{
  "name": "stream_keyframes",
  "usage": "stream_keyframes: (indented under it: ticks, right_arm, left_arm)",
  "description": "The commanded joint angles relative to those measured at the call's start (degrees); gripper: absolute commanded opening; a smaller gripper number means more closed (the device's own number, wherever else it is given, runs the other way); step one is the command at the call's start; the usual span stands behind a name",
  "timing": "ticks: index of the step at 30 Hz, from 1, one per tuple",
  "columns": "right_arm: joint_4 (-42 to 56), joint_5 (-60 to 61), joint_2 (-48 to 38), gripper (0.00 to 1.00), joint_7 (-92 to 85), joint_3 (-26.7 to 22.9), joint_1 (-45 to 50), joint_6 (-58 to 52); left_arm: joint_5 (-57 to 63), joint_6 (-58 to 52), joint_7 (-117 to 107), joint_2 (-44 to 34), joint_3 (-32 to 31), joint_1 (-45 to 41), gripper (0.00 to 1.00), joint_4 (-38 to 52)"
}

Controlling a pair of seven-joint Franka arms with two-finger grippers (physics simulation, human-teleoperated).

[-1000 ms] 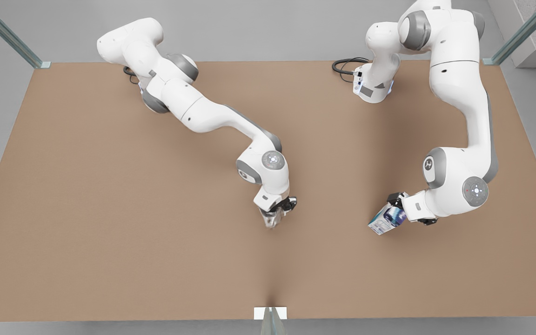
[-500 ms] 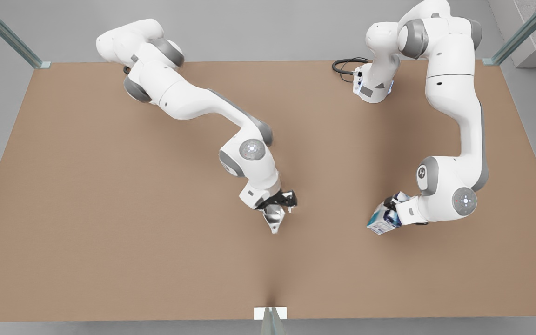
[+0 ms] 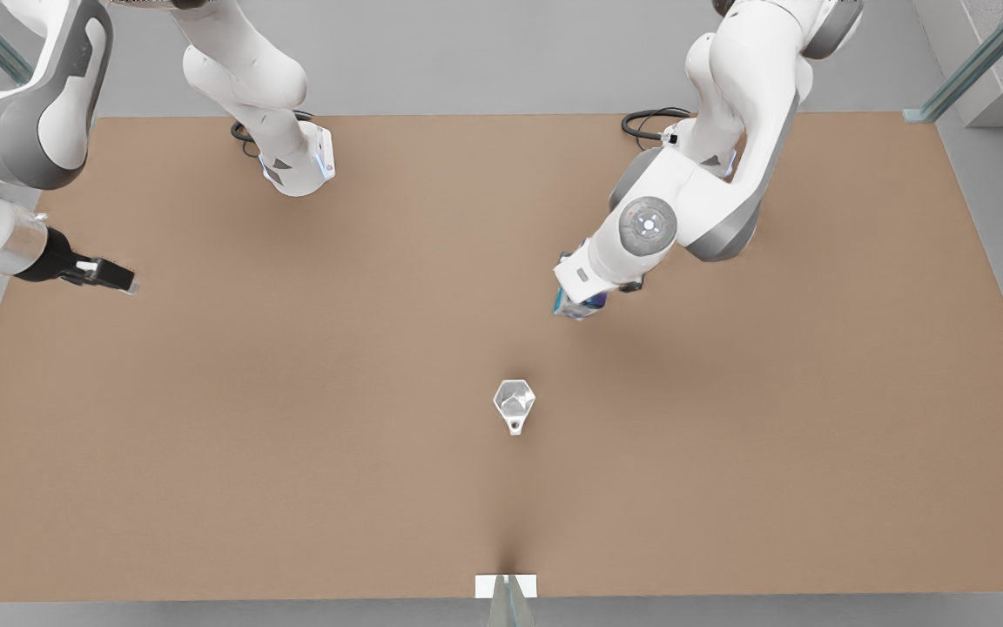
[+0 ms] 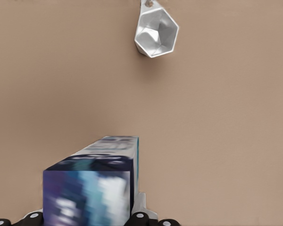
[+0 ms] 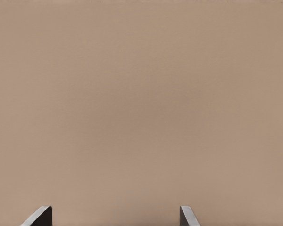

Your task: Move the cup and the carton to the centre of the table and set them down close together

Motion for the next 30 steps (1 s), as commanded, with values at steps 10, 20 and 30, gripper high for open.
stream_keyframes:
  ticks: [10, 20, 30]
  right_arm:
    - [-0.8, -2.6, -0.1, 1.00, 1.0, -0.2, 3.4, 1.2]
    - [-1.1, -2.6, -0.3, 1.00, 1.0, -0.1, 4.2, 0.9]
    - [-0.9, -2.6, -0.5, 1.00, 1.2, -0.1, 4.2, 0.8]
  left_arm:
    - [-1.9, 4.9, -4.7, 6.3, -0.3, -3.8, 0.57, -0.4]
    - [-3.5, 16.8, -3.9, 9.3, -0.3, -4.6, 0.60, -2.3]
    - [-2.7, 23.9, 1.7, 10.4, -0.1, -4.5, 0.85, -5.6]
